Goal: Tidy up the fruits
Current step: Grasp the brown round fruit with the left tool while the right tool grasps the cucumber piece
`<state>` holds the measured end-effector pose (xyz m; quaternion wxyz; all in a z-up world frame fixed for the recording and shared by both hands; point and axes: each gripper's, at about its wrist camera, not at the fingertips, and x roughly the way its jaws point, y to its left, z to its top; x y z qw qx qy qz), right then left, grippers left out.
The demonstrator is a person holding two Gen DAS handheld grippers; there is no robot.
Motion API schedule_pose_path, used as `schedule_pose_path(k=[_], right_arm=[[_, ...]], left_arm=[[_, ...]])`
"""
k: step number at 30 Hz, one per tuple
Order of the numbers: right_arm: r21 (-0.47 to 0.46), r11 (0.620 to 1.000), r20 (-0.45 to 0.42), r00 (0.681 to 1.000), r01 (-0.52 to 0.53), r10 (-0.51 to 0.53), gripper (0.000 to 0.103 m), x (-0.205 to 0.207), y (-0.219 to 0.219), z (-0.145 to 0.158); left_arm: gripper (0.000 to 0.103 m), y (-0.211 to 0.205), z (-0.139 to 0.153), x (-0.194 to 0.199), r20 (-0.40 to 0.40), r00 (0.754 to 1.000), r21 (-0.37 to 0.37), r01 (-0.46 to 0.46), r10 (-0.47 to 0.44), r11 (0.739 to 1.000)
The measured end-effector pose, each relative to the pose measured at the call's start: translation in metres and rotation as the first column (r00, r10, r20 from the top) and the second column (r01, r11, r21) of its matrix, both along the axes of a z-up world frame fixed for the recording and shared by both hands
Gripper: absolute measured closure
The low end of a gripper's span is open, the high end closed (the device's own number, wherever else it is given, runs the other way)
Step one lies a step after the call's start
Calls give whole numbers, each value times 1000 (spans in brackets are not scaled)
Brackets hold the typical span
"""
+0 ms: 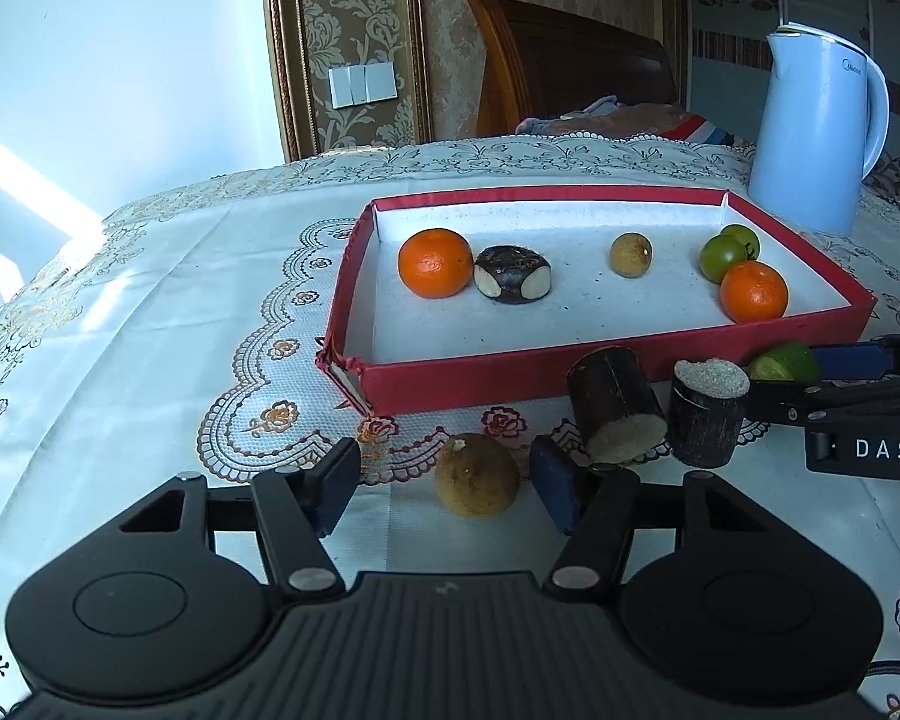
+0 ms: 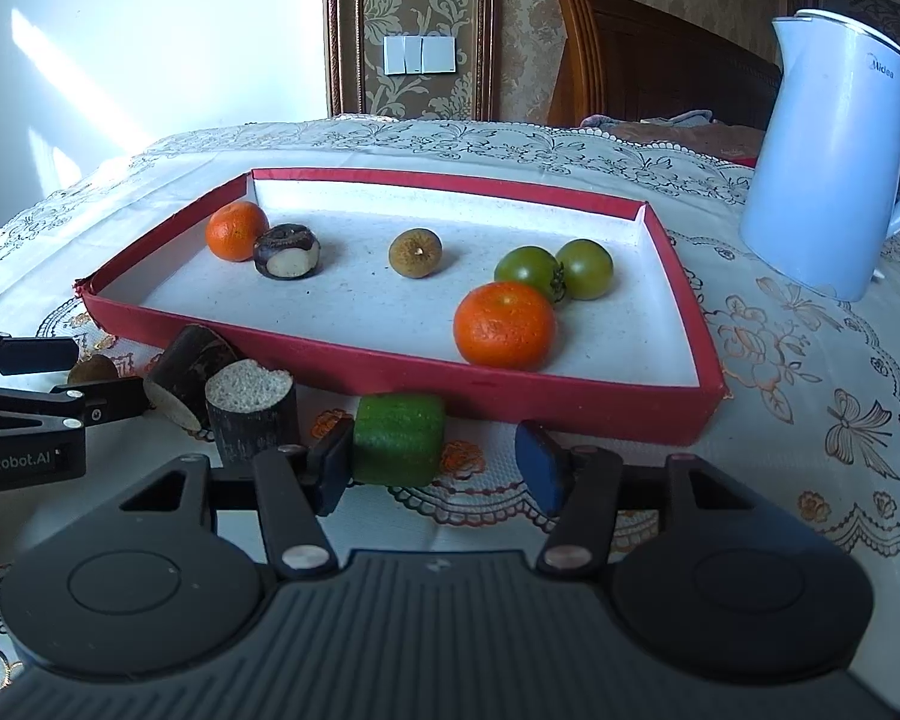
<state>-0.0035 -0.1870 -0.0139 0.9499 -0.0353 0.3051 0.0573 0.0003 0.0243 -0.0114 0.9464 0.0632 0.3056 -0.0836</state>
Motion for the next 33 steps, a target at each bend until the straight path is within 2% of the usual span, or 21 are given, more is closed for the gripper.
schedule_pose_path(k=[5, 8, 10, 13, 16, 24, 27, 33], right_arm=[[-7, 1000, 4, 1000, 0, 0, 48, 0, 2, -1], [-3, 1000, 5, 1000, 1, -1, 48, -1, 1, -1], [0, 1000, 4, 1000, 1, -1, 48, -1, 1, -1], [-5, 1000, 6, 1000, 1, 0, 49, -1, 1, -1], [-6, 1000, 14, 1000, -2, 2, 60, -2, 1, 0], [-16, 1000, 18, 1000, -6, 6, 62, -3, 2, 0], [-28, 1000, 27, 1000, -2, 3, 74, -5, 3, 0], [-27, 1000, 29, 1000, 5, -4, 75, -5, 3, 0]], left_arm=[[43, 0, -1, 1, 0, 1000, 0, 4, -4, 1000], [66, -3, 0, -3, 21, 1000, 7, 23, -23, 1000], [66, -8, 0, -3, 22, 999, 26, 38, -39, 999], [66, -5, 0, -1, 15, 999, 14, 38, -38, 999], [66, -4, -1, 0, 10, 999, 3, 36, -36, 999], [66, -4, -1, 0, 12, 999, 7, 35, -35, 999], [66, -5, -1, -1, 12, 999, 7, 35, -35, 999], [68, -5, -1, -1, 14, 999, 9, 31, -31, 999]])
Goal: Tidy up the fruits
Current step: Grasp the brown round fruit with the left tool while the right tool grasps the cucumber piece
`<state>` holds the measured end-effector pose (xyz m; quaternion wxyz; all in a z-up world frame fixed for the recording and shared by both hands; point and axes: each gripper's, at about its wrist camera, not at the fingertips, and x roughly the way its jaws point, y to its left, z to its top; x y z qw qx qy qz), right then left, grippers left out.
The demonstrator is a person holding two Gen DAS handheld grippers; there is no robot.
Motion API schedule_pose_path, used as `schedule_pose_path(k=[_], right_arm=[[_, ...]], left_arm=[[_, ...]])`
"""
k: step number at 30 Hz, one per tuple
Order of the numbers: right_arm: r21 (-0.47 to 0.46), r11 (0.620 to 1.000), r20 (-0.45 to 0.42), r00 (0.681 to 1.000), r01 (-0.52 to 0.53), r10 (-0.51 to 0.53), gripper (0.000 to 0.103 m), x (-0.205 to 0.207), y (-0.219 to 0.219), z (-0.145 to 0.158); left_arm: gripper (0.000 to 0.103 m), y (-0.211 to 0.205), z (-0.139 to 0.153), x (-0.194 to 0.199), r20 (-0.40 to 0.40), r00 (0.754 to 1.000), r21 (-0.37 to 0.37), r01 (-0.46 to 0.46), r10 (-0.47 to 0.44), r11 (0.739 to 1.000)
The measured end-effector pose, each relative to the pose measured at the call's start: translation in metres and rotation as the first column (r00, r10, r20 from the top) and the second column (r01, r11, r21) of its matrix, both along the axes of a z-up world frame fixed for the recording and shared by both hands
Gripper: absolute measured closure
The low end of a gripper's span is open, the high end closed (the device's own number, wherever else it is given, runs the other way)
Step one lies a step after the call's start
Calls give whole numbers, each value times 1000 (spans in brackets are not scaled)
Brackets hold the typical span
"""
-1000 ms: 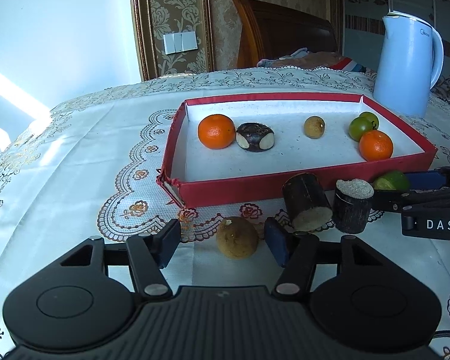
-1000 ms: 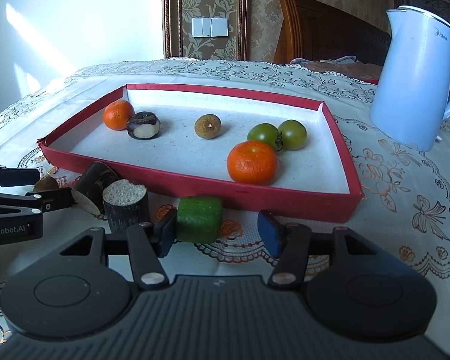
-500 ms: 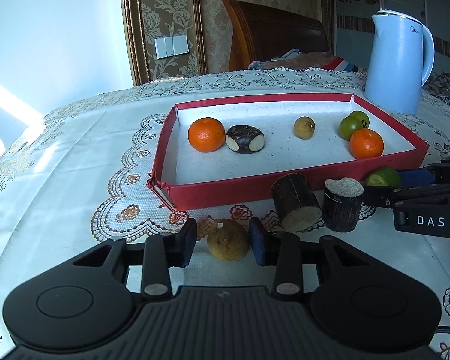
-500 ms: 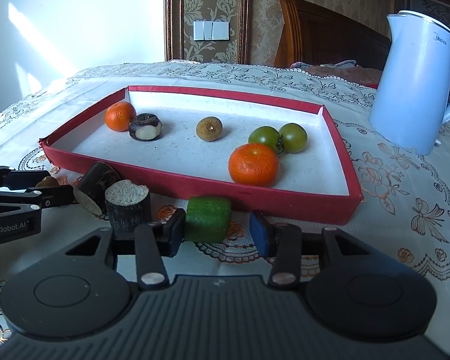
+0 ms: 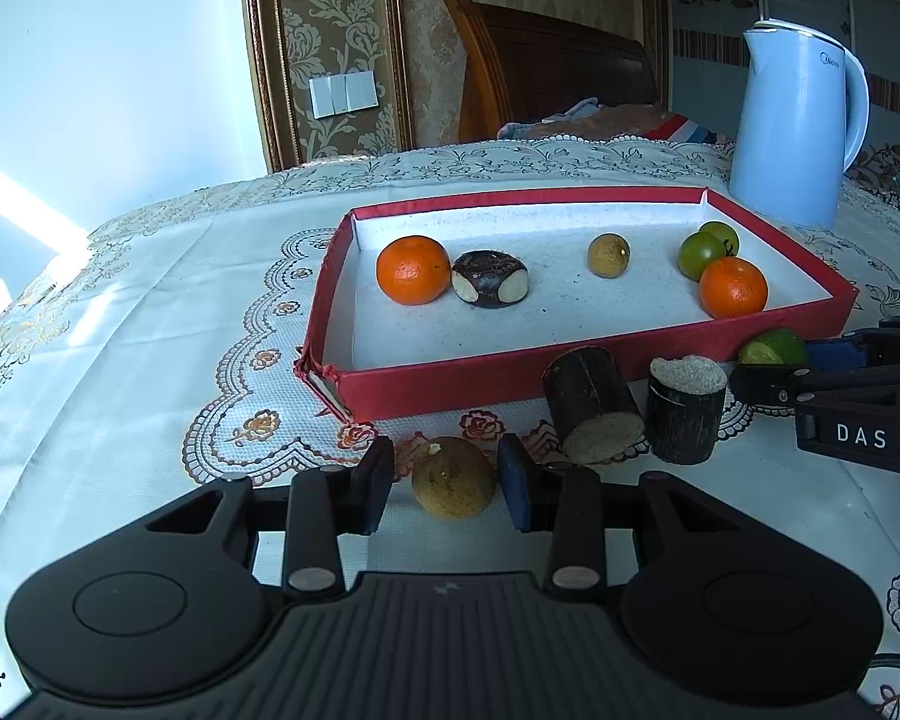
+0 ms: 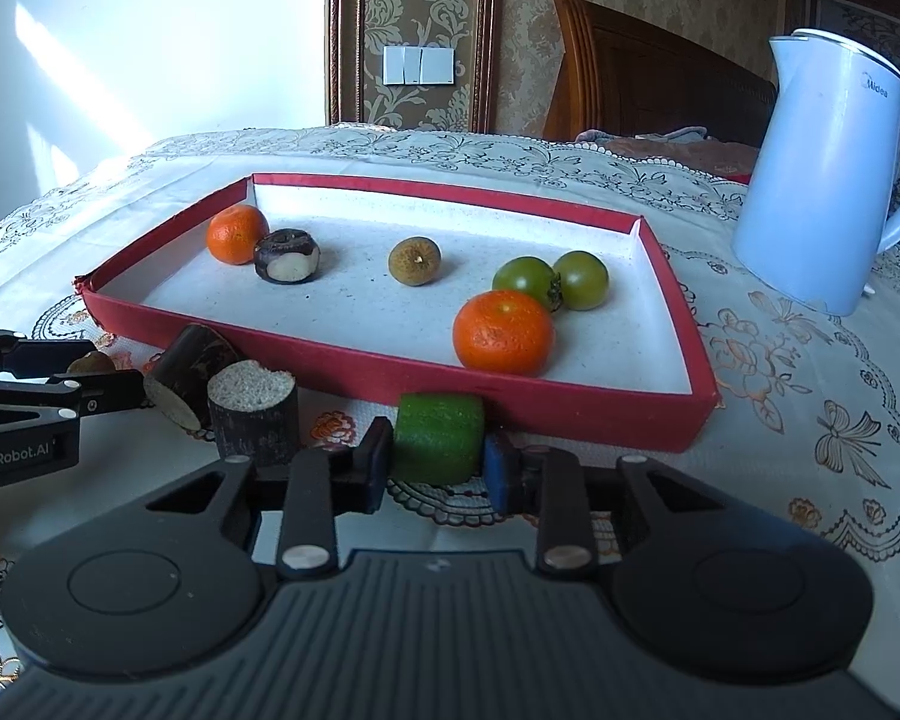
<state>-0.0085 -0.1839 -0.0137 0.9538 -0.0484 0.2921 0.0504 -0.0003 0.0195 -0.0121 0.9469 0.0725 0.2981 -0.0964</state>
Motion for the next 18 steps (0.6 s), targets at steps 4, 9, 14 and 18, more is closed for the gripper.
schedule_pose_path(k=[4, 9, 14, 18], right_arm=[[-4, 1000, 4, 1000, 0, 0, 76, -1, 1, 0], [-2, 1000, 5, 1000, 1, -1, 76, -1, 0, 0], [2, 1000, 6, 1000, 4, -4, 76, -1, -1, 0], [9, 1000, 10, 1000, 10, -11, 76, -1, -3, 1]], left_arm=[[74, 1, 0, 0, 3, 1000, -3, -6, 6, 1000], [76, 0, 0, 0, 6, 1000, 8, -11, 11, 1000], [76, 1, 0, 0, 6, 1000, 6, -11, 11, 1000], [76, 0, 1, 0, 7, 1000, 5, -12, 12, 1000]])
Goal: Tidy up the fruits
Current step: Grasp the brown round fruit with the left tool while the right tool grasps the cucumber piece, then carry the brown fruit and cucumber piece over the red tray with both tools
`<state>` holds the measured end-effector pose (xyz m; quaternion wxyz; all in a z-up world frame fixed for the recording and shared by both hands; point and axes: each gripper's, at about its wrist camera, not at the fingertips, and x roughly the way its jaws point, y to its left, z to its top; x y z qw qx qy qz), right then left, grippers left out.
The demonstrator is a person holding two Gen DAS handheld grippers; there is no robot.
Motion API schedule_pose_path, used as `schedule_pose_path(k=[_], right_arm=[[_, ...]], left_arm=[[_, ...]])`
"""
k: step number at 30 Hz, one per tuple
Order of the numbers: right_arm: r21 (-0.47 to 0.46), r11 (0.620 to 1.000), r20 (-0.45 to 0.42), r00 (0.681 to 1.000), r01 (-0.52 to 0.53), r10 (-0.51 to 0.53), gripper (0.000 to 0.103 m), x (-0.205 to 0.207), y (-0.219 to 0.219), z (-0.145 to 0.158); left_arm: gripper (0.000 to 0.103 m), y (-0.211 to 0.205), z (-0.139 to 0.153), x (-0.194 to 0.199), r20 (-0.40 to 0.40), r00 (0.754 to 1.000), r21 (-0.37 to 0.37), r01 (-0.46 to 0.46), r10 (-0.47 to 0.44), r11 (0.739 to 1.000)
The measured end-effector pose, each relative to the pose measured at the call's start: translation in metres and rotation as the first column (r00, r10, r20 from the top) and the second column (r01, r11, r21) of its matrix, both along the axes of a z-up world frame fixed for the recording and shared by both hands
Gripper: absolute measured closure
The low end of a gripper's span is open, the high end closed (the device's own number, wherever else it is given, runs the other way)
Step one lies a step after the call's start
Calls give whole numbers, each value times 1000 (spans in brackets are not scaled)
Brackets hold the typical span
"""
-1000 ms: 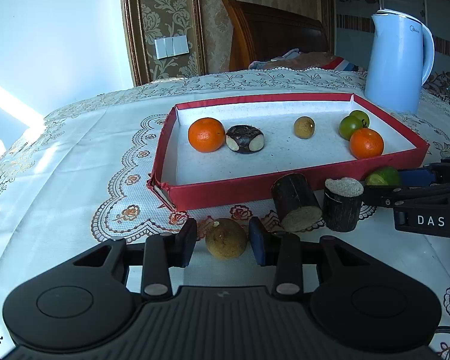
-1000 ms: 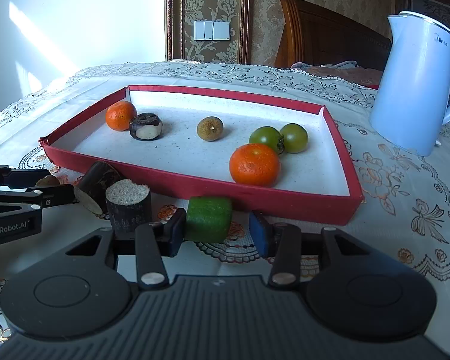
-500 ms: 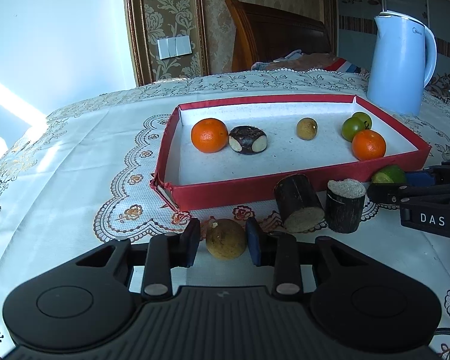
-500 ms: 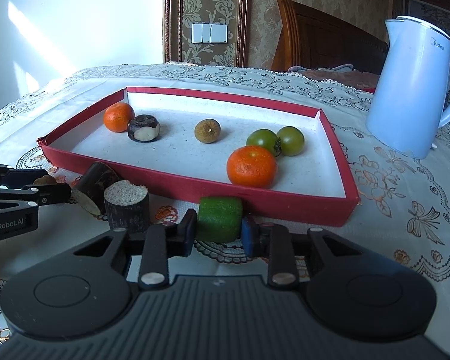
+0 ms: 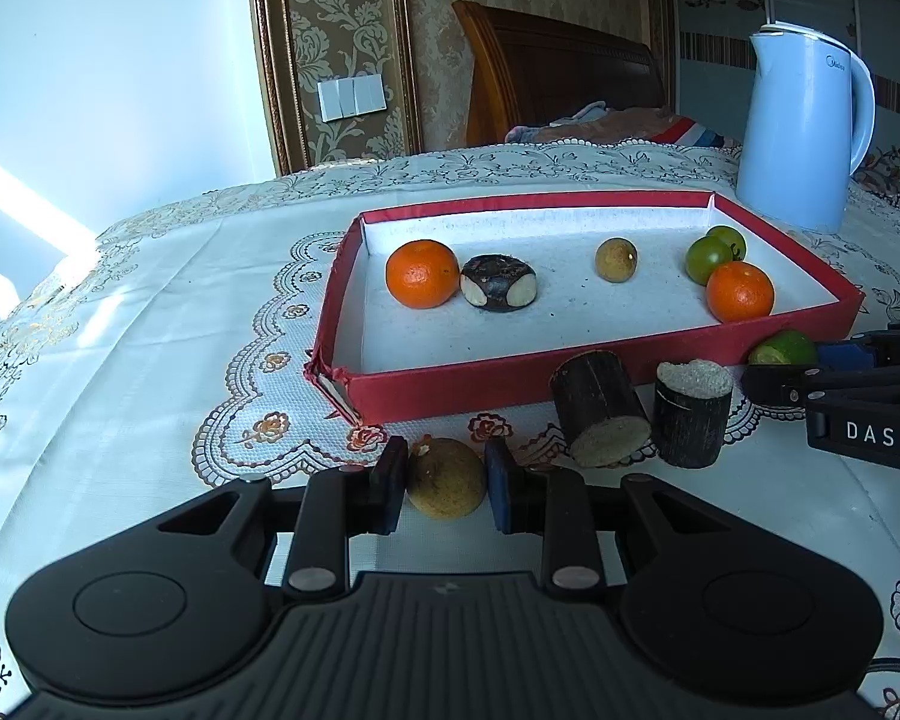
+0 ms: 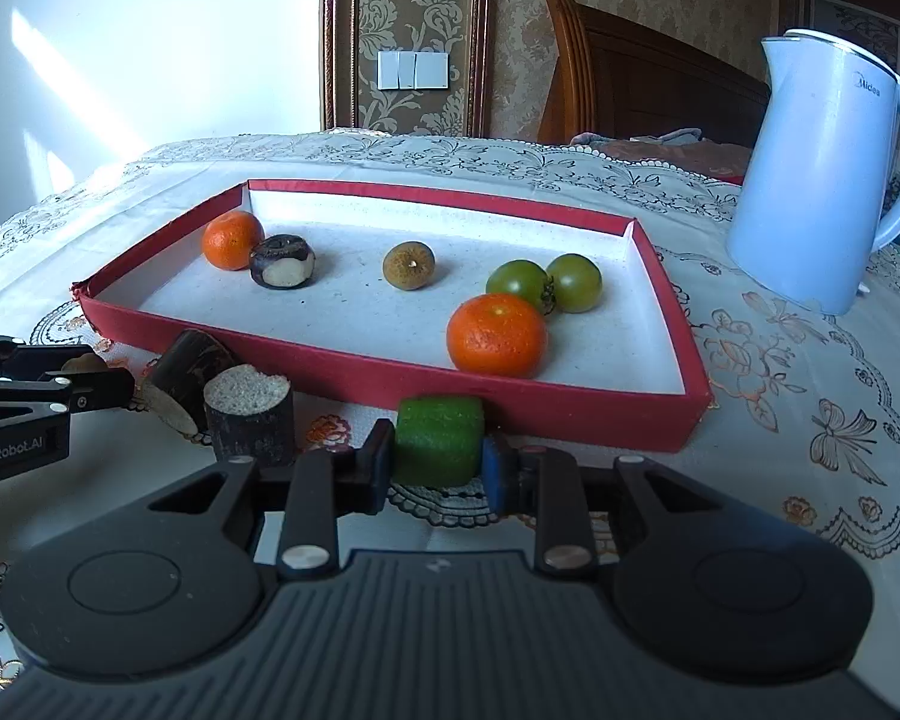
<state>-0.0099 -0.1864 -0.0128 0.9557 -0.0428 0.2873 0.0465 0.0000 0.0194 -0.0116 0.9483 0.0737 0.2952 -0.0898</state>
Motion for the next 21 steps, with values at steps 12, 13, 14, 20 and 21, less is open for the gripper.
schedule_pose_path(k=[12, 13, 14, 20, 21], right_arm=[[30, 999, 48, 998, 29, -30, 77, -6, -7, 7], [28, 999, 53, 998, 31, -32, 77, -7, -7, 8], [24, 999, 57, 998, 31, -32, 77, -8, -7, 10], [56, 998, 55, 998, 38, -41, 77, 0, -13, 24], [54, 998, 54, 998, 37, -40, 77, 1, -14, 26]], left_arm=[[76, 0, 22, -3, 39, 999, -31, 1, 0, 1000], [76, 0, 24, -2, 35, 999, -37, -1, 2, 999], [76, 1, 26, 1, 25, 1000, -45, -4, 5, 999], [76, -3, 41, 18, 2, 1000, -80, -10, 10, 997], [76, -5, 44, 22, -1, 1000, -79, -12, 12, 997]])
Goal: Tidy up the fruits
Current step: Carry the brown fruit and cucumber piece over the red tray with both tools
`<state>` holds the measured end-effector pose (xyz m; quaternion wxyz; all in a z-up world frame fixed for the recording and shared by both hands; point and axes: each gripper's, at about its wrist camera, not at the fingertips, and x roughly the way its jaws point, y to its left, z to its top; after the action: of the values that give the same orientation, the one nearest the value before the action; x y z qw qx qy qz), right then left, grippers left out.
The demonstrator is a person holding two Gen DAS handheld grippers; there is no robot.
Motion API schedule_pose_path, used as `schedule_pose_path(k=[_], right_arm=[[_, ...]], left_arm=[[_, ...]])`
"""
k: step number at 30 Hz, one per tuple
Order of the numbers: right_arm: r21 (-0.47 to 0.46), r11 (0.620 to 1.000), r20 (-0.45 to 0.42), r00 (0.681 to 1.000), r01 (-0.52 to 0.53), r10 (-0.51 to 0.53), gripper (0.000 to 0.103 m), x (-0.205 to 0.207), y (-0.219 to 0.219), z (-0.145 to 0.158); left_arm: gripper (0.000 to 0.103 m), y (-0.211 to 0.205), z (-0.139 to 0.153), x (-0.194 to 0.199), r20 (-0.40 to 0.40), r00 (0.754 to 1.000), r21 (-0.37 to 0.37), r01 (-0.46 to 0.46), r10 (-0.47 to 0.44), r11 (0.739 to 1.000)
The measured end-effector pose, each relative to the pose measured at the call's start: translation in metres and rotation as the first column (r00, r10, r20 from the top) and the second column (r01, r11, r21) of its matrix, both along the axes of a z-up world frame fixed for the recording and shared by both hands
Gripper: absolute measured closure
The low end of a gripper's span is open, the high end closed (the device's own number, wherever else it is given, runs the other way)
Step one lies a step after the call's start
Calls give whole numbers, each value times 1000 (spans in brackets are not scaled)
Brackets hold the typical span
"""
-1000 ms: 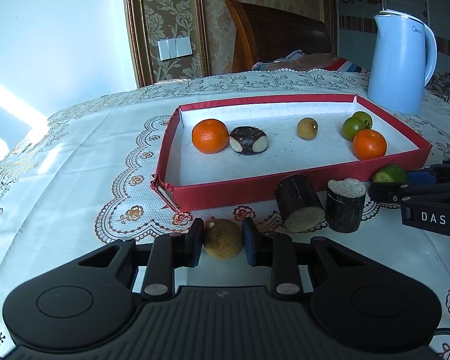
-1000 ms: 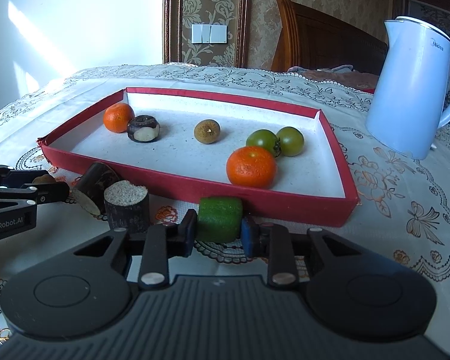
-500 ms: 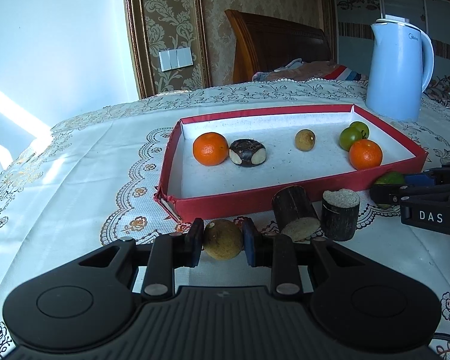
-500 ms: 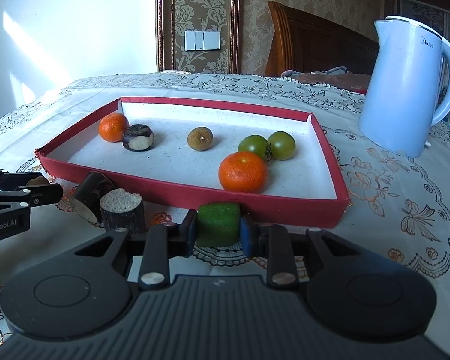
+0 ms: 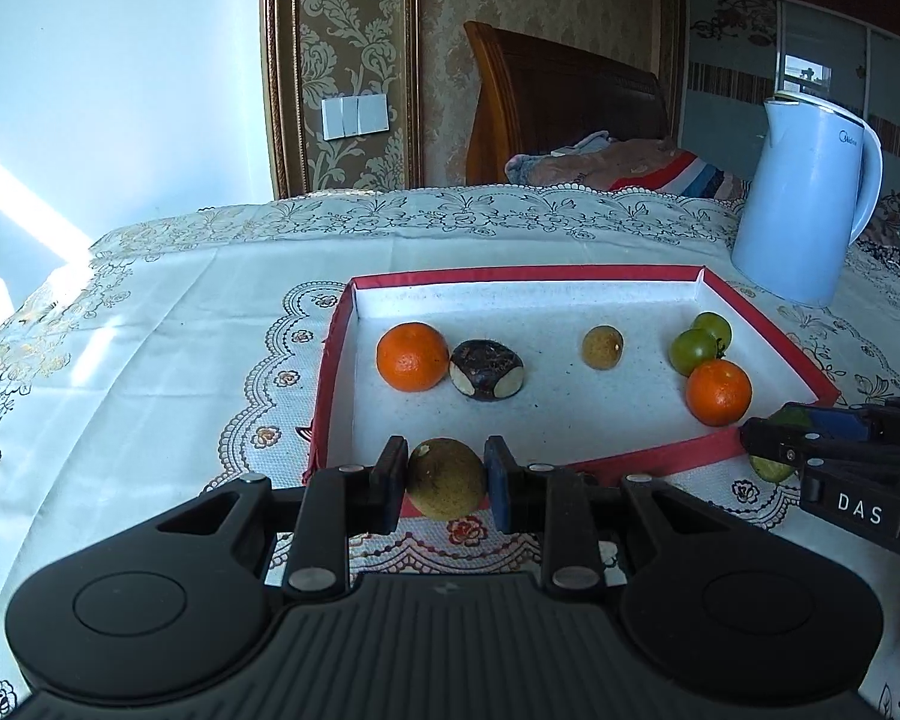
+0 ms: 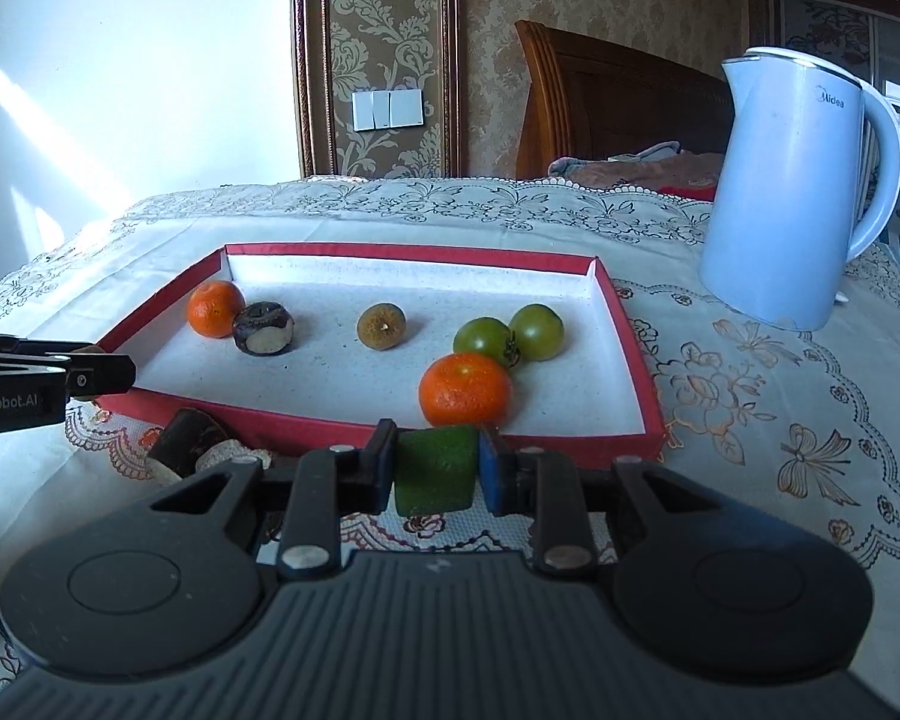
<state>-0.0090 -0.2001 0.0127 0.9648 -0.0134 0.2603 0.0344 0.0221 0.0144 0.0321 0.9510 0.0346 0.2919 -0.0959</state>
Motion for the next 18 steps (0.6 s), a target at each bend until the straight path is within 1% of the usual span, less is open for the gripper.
schedule_pose_path(k=[2, 5, 7, 10, 13, 16, 18], right_arm=[[-1, 1000, -7, 1000, 0, 0, 77, -2, 1, 4], [-22, 1000, 24, 1000, -3, 3, 77, -4, 3, 9], [-14, 1000, 32, 999, 4, -4, 77, 2, 2, 12], [-24, 999, 42, 999, 24, -23, 77, 18, 1, 16], [-42, 998, 54, 998, 42, -40, 77, 37, 1, 20], [-46, 998, 46, 998, 51, -48, 77, 61, 2, 19], [-56, 997, 39, 998, 56, -54, 77, 74, 3, 16]], left_arm=[[76, -3, 3, 6, -2, 1000, 2, -6, 6, 1000], [76, -8, 5, 15, -14, 1000, -5, -15, 15, 1000], [76, -10, 5, 22, -22, 1000, -11, -22, 22, 1000], [76, -16, 6, 36, -36, 999, -17, -34, 33, 999], [76, -22, 6, 50, -21, 998, -17, -51, 51, 999], [76, -29, 5, 66, -21, 998, -6, -63, 62, 998], [76, -35, 3, 76, -1, 997, 13, -80, 80, 997]])
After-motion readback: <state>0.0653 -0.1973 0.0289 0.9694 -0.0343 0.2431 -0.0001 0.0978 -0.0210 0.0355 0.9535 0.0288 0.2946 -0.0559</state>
